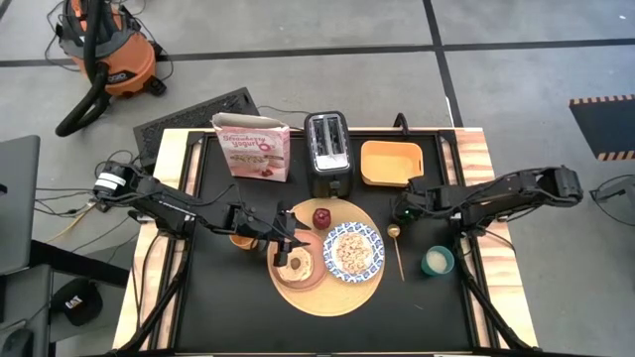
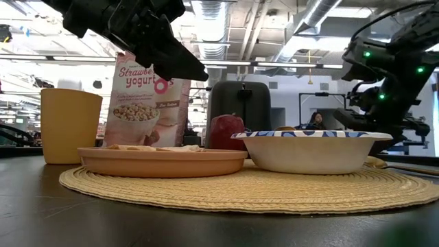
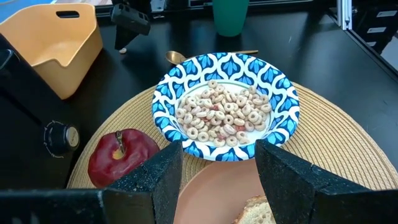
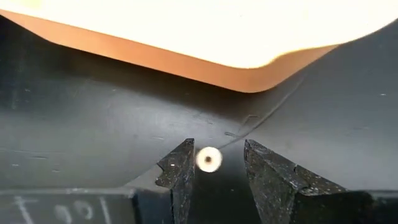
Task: Arrange a breakfast setting
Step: Put the cereal into the bowl
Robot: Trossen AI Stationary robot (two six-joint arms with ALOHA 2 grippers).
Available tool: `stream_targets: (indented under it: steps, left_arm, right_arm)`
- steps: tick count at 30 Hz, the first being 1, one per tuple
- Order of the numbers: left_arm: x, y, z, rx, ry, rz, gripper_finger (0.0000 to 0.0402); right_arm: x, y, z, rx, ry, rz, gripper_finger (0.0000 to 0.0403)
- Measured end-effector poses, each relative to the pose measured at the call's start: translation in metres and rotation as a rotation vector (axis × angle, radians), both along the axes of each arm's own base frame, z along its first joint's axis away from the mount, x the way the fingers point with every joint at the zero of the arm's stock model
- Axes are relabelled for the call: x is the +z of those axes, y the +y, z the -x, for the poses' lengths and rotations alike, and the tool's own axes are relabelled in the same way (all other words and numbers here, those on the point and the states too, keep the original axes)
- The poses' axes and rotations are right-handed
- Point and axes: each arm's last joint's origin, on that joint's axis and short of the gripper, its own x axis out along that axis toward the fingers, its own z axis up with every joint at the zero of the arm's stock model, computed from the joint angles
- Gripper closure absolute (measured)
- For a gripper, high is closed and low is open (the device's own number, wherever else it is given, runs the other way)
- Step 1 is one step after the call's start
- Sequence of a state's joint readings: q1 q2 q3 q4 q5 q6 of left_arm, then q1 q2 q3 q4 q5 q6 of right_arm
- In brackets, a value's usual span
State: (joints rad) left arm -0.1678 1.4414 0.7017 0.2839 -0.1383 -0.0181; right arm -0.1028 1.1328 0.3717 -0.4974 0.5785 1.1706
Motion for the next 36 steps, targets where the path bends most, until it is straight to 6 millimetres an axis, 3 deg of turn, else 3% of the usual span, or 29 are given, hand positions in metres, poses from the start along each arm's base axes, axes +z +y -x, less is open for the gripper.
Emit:
stream_targets:
  steps: [9,21,36]
  left_arm:
    - [0.0,0.0,0.0,0.0,0.0,-0.001,0.0215]
    - [0.0,0.0,0.0,0.0,0.0,0.0,0.0215]
    - [0.0,0.0,0.0,0.001,0.001,0.0,0.0215]
  right_arm:
    - [-0.001,-0.002,0.0,0.01,0.017,0.006,0.0237]
    - [-0.017,-0.003,-0.012,0.02,0.064,0.022,0.0238]
    - [-0.013,0.001,-0.008,0.012,0.036,-0.036,0.03]
